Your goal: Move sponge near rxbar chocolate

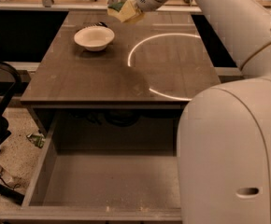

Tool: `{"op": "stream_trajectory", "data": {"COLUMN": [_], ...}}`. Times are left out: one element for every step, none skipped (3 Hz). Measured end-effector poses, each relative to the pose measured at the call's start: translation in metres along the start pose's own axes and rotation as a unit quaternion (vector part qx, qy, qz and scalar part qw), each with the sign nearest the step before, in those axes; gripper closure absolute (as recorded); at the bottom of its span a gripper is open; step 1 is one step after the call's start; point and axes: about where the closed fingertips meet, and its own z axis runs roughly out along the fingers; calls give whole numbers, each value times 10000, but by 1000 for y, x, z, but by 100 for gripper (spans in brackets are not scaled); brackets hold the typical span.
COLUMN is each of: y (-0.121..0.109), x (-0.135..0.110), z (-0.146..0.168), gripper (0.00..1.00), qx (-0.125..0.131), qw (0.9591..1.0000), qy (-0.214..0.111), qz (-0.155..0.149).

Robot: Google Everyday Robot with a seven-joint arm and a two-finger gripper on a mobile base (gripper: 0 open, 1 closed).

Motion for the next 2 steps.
{"op": "stream_trajectory", "data": {"y": [-8,-25], "x": [-4,-7], "z": [20,54], "gripper": [100,100], "qx": [0,118], "qw": [9999,9992], "qy": [-37,17], "qz": [148,378]}}
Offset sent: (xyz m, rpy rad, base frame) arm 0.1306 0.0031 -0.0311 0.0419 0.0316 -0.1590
